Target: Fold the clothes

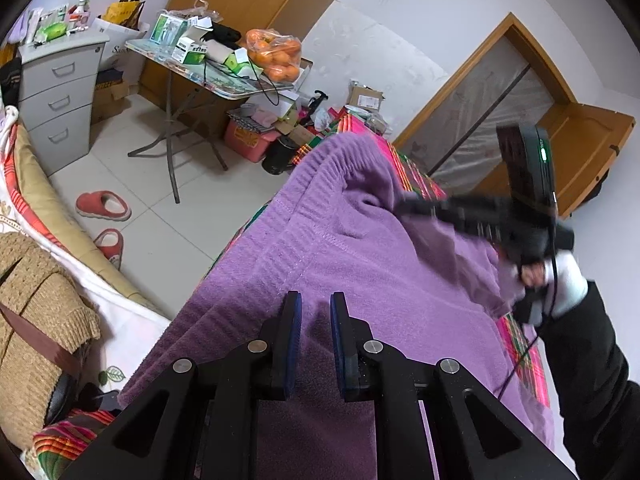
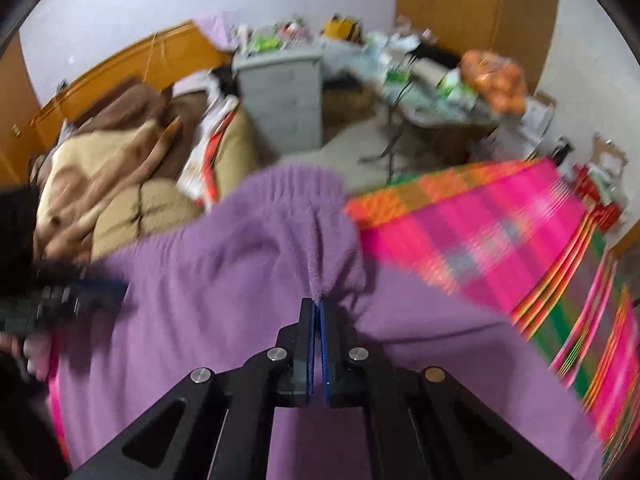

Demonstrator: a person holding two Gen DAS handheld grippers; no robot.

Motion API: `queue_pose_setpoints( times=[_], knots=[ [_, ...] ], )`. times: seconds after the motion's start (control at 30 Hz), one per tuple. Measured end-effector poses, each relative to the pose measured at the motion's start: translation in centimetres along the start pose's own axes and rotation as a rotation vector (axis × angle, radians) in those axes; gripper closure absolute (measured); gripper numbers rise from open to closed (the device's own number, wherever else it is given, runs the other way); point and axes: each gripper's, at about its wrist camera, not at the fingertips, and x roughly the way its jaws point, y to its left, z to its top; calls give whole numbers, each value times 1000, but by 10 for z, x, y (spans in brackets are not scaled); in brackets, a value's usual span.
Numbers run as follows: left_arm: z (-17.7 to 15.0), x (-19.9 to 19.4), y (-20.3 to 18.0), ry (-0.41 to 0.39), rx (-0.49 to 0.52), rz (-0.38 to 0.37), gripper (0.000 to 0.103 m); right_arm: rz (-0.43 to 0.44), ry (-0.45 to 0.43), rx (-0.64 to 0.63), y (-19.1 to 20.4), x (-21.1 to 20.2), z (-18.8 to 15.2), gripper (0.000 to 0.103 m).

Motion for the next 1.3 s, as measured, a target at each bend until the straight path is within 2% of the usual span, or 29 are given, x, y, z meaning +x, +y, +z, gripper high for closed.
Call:
queue_pose_setpoints(
  times=[0.1, 0.17, 0.23, 0.27, 0.33, 0.43, 0.57, 0.7, 0.73, 0.77, 0.8, 0.97, 1.07, 1.1, 1.13, 1.2, 1.3],
  knots=[
    [0, 0, -1, -2, -1, -1, 88, 60, 13, -27, 10, -7, -13, 95],
    [-1, 0, -1, -3, -1, 1, 88, 79, -71, -27, 10, -24, -7, 85],
    [-2, 0, -1, -3, -1, 3, 88, 92, -164, -10, 6, -39, 1, 55],
    [-2, 0, -1, -2, 0, 4, 88, 96, -193, 25, -2, -40, 9, 53],
    [-2, 0, -2, -2, 2, 6, 88, 103, -251, 97, -18, -42, 26, 53],
    [-2, 0, -1, -2, 1, 4, 88, 99, -243, 197, -43, -23, 45, 53],
    [-3, -1, -1, -2, 0, 0, 88, 203, -148, 260, -60, 20, 63, 53],
    [-4, -1, -1, -2, 0, -7, 88, 260, -41, 235, -48, 50, 61, 54],
    [-4, -1, -1, -2, 0, -8, 88, 262, -19, 234, -45, 54, 59, 65],
    [-4, -1, -1, -2, 0, -9, 88, 225, -58, 218, -42, 47, 58, 76],
    [-4, -2, -1, -3, 0, -9, 88, 187, -98, 202, -40, 39, 57, 98],
    [-4, -1, -2, 0, 7, -8, 89, -5, -297, 119, -27, -1, 53, 95],
    [-4, 0, -3, 6, 9, 5, 89, -170, -255, 20, -10, 8, 60, 79],
    [-4, 0, -3, 6, 9, 5, 89, -188, -103, 1, -11, 31, 61, 76],
    [-4, 0, -3, 6, 8, 5, 89, -159, 24, 9, -13, 51, 57, 77],
    [-3, 0, -3, 6, 6, 6, 89, -84, -23, 79, -21, 44, 53, 77],
    [-2, 0, -3, 4, 5, 6, 89, 120, -87, 194, -40, 23, 51, 73]
  ],
)
